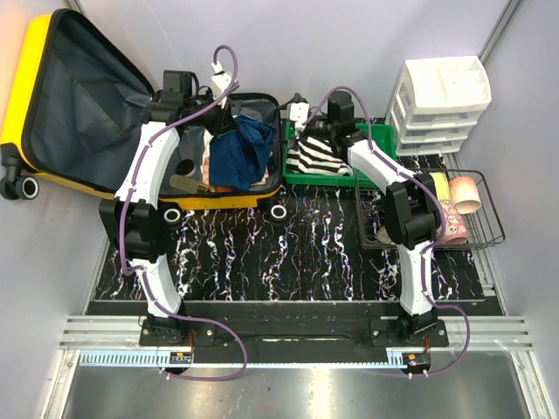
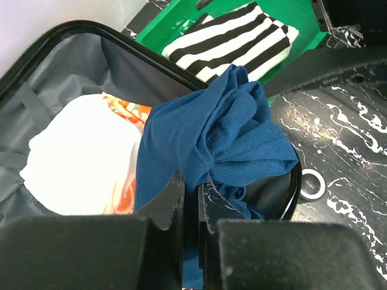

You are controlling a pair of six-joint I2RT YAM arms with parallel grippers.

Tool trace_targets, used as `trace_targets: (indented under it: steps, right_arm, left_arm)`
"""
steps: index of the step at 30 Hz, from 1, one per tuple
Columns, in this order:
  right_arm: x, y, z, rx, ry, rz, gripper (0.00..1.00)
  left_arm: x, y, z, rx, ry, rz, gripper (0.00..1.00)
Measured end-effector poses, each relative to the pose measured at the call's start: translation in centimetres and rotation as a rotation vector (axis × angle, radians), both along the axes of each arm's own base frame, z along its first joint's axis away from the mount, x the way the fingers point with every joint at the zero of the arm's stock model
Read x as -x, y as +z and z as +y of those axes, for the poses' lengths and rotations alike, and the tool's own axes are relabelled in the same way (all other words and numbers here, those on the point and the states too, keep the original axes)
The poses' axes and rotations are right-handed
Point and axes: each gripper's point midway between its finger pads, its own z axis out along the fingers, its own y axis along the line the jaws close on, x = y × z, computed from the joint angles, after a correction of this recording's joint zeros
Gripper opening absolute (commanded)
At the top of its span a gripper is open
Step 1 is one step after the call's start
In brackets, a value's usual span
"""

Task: Open, take out, and arrange the luggage

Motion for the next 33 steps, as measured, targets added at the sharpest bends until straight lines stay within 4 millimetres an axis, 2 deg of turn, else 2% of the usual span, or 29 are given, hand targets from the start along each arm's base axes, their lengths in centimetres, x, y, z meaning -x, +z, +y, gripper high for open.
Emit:
trace_targets:
  steps: [5,9,14,19,21,24,25,28,29,33]
  right_arm:
    - [2.5,0.3,2.3,-0.003,0.095,-0.071,1.00]
    - [4.1,-0.8,2.5,-0.003,0.149,-0.054,1.00]
    - [6.2,-1.7,2.5,0.027,0.225,-0.067,1.00]
    - [7.3,-2.3,3.5,0.064,0.258,-0.067,1.00]
    - [7.2,-2.2,4.3,0.072,0.258,-0.074,1.00]
    - [6.9,-2.4,5.1,0.083,0.251,-0.080,0.92]
    - [6.9,-2.6,5.2,0.086,0.250,-0.081,0.84]
    - [6.4,-3.8,5.2,0.112,0.232,-0.081,0.79]
    - [6.2,-4.4,5.1,0.125,0.222,-0.074,0.81]
    - [5.5,-6.6,4.6,0.175,0.184,-0.047,0.86]
  left_arm:
    - [0.8,-1.7,-0.6,-0.033,-0.035,0.030,0.00]
    - [1.2,-3.0,-0.5,-0.046,-0.037,0.057,0.00]
    - [1.1,-2.9,-0.8,-0.050,-0.048,0.046,0.00]
    - [1.2,-3.3,-1.2,-0.058,-0.072,0.034,0.00]
    - [1.4,-4.2,-1.3,-0.069,-0.085,0.042,0.00]
    - [2.0,-6.0,-1.4,-0.093,-0.107,0.065,0.00]
    - [2.1,-6.6,-1.3,-0.101,-0.112,0.072,0.00]
    - [2.6,-8.5,-1.0,-0.136,-0.130,0.087,0.19]
    - [2.7,-8.9,-0.9,-0.147,-0.135,0.088,0.31]
    - [3.3,-11.7,-0.1,-0.221,-0.181,0.079,0.53]
